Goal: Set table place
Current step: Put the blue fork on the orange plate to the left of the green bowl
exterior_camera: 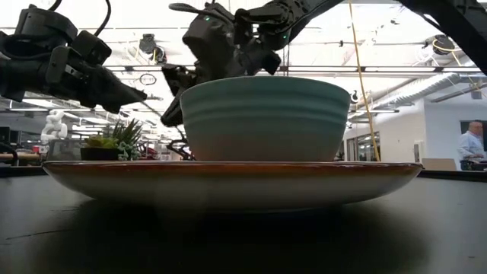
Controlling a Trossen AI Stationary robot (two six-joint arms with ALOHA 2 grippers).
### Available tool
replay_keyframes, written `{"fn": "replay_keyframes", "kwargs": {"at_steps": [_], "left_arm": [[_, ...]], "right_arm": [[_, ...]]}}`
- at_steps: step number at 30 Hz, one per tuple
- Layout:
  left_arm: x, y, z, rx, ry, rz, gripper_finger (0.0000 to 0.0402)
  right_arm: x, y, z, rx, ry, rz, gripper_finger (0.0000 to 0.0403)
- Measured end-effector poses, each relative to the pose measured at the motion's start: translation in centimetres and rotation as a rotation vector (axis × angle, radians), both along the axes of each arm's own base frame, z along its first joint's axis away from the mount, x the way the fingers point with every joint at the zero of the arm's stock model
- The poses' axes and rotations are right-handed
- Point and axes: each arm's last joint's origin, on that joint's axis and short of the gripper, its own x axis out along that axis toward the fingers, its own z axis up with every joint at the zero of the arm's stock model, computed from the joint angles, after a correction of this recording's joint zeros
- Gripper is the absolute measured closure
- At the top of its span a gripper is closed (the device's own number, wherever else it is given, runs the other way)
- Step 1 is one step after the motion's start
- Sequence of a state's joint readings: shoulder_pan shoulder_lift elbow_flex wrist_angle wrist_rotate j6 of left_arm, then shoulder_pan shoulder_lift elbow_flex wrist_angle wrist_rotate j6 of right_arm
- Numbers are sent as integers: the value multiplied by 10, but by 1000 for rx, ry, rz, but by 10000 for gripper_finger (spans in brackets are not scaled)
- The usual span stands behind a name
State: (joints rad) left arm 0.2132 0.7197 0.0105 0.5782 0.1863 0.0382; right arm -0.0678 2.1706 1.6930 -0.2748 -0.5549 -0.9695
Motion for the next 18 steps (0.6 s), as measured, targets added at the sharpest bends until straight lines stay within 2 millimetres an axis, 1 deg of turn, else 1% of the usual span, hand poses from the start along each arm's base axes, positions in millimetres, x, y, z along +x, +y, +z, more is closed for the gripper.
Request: {"fn": "replay_keyframes", "kwargs": {"at_steps": [4,12,18], "left_arm": [[0,0,0,-11,-1,-3,376],[0,0,0,-11,-1,-3,376],[0,0,0,-12,-2,-3,376]], "right_arm": [[4,7,1,4,14,12,403],[1,24,-6,-45,69,67,403],[-2,23,-8,-59,101,79,403]]}}
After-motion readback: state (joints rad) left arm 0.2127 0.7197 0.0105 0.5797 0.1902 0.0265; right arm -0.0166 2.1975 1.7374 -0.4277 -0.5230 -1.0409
